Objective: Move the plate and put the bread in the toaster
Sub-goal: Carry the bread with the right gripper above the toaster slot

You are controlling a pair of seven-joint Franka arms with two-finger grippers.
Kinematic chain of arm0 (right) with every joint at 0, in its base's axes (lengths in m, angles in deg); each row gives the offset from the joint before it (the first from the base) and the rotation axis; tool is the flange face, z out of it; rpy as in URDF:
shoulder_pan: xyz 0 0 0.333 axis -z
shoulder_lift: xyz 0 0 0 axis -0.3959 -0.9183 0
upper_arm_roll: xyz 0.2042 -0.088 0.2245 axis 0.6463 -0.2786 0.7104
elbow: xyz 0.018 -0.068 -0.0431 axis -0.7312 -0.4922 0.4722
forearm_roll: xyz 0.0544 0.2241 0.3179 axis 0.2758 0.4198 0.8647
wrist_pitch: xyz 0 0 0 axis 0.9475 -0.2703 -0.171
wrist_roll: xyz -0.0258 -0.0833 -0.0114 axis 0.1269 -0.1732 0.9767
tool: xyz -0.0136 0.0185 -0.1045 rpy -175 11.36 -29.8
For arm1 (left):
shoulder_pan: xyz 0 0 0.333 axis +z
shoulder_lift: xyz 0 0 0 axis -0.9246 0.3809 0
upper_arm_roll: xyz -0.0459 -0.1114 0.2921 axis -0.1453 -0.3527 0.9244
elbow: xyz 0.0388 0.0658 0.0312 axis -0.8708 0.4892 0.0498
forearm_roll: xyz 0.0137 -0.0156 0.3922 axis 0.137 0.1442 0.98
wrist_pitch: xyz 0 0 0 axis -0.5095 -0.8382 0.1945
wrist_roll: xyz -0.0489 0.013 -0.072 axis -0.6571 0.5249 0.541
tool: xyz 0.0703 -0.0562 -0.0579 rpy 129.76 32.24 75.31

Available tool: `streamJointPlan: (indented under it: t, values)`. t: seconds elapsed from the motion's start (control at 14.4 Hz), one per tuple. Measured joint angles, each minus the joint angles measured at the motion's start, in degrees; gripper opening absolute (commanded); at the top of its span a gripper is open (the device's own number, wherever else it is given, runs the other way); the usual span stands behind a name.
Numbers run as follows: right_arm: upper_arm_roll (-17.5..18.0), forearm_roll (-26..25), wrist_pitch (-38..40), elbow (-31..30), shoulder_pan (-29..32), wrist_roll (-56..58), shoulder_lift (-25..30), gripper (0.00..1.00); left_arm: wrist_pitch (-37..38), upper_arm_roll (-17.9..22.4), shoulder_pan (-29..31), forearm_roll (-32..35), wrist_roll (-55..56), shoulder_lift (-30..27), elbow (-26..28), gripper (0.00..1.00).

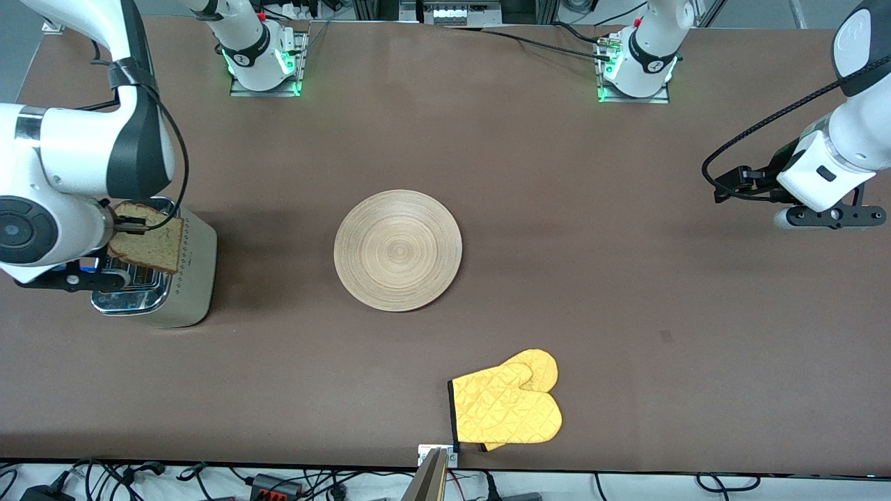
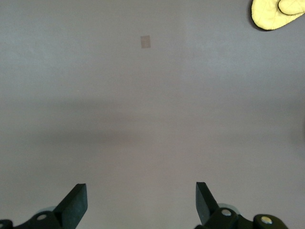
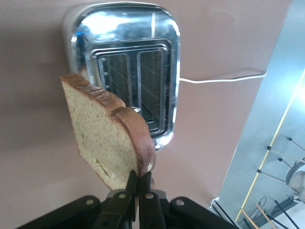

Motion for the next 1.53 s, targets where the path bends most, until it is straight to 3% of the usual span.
streamJointPlan:
  t: [0.63, 1.53]
  values:
    - [-0.72, -5.82, 0.14, 0.86, -0.15, 1.33, -0.07, 0.0, 1.01, -0.06, 0.0, -0.07, 1.24, 0.0, -0.07, 1.0]
    - [-1.04, -6.37, -1.61, -0.32, 0.1, 1.4, -2.4, 0.0, 1.04, -0.06, 0.0, -0.11, 1.33, 0.0, -0.14, 1.0]
